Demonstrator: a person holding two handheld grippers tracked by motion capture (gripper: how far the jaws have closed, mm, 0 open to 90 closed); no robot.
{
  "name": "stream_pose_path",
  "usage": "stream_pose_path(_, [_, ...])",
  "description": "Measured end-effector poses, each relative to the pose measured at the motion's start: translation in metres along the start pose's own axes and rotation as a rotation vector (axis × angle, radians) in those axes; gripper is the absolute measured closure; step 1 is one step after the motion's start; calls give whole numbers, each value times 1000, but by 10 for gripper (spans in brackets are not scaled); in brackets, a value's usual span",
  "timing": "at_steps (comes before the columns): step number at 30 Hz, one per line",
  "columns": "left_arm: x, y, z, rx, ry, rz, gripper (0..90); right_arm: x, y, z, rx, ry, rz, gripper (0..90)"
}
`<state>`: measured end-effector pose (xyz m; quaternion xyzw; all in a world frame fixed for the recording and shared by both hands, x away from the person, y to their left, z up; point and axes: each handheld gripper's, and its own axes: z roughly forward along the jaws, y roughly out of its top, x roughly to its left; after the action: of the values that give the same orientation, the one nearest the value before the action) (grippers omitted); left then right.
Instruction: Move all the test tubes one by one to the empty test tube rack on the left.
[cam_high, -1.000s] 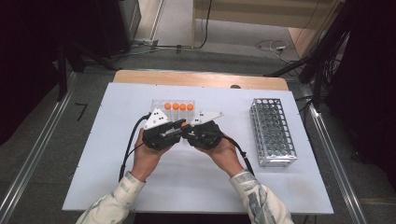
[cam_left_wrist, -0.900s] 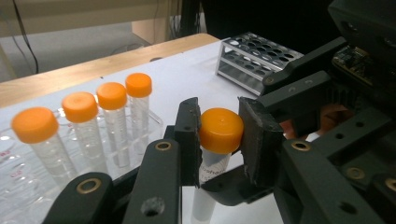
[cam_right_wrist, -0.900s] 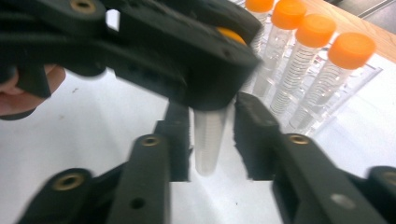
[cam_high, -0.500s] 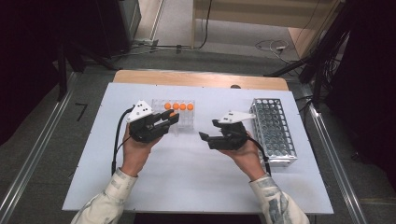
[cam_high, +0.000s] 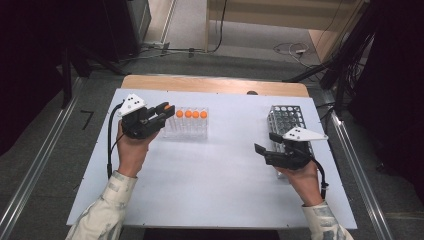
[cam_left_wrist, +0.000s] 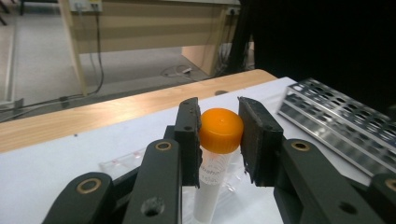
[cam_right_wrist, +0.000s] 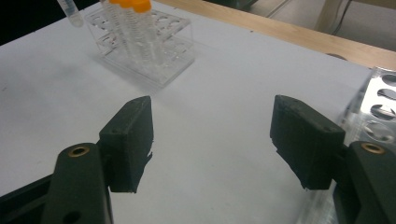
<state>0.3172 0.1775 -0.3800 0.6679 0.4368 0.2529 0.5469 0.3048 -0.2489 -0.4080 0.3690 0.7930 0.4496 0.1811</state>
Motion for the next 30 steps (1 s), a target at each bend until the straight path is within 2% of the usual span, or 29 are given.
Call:
stream_pose_path(6, [8, 4, 11, -1, 37, -2, 699, -13, -8, -13, -5, -30, 28, 287])
stream_pose_path(11, [14, 6, 22, -2, 62, -1, 700, -16, -10, -16, -10, -36, 34, 284])
stream_pose_path(16, [18, 2, 33, 25, 76, 6, 699, -18, -11, -17, -13, -39, 41, 274])
stream_pose_path(20, [19, 0, 37, 20, 74, 3, 699, -20, -12, -18, -15, -42, 49, 272])
stream_pose_path(23, [17, -2, 39, 34, 73, 18, 699, -20, -12, -20, -19, -43, 50, 273])
stream_pose_path(30, [15, -11, 44, 54, 78, 24, 698, -21, -12, -20, -19, -43, 51, 274])
